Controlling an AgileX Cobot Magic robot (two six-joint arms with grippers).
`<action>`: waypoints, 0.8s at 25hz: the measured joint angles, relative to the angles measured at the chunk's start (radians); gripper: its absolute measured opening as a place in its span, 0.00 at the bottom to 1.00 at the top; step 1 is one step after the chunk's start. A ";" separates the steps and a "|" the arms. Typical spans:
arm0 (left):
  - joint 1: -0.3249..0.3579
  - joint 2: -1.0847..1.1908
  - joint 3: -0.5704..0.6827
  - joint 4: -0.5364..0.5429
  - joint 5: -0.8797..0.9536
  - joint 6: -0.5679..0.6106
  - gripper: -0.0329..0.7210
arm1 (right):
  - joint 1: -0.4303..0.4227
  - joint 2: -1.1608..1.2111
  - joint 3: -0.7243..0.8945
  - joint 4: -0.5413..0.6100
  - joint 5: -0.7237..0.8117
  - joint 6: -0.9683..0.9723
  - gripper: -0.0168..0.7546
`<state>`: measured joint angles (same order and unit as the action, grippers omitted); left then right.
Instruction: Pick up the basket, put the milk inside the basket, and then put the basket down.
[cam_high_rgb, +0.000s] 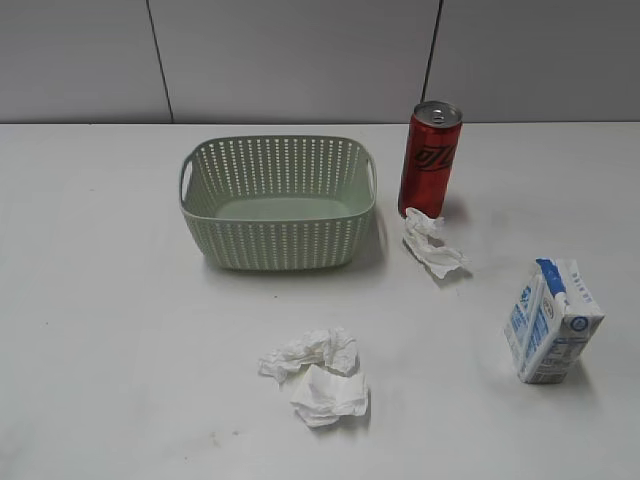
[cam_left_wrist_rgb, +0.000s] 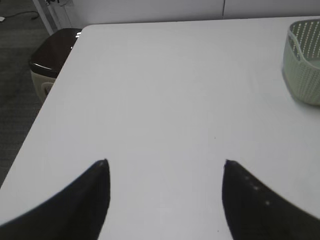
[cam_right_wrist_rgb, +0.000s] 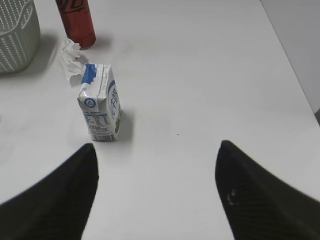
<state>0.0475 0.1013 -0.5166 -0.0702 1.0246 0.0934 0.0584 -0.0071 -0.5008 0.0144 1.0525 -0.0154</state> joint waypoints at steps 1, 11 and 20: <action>0.000 0.033 -0.006 -0.006 -0.011 0.000 0.79 | 0.000 0.000 0.000 0.000 0.000 0.000 0.74; 0.000 0.482 -0.087 -0.126 -0.235 0.004 0.82 | 0.000 0.000 0.000 0.000 0.000 0.000 0.74; -0.012 0.985 -0.332 -0.314 -0.293 0.131 0.82 | 0.000 0.000 0.000 0.000 0.000 0.000 0.74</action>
<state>0.0350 1.0864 -0.8482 -0.3837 0.7320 0.2241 0.0584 -0.0071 -0.5008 0.0144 1.0525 -0.0154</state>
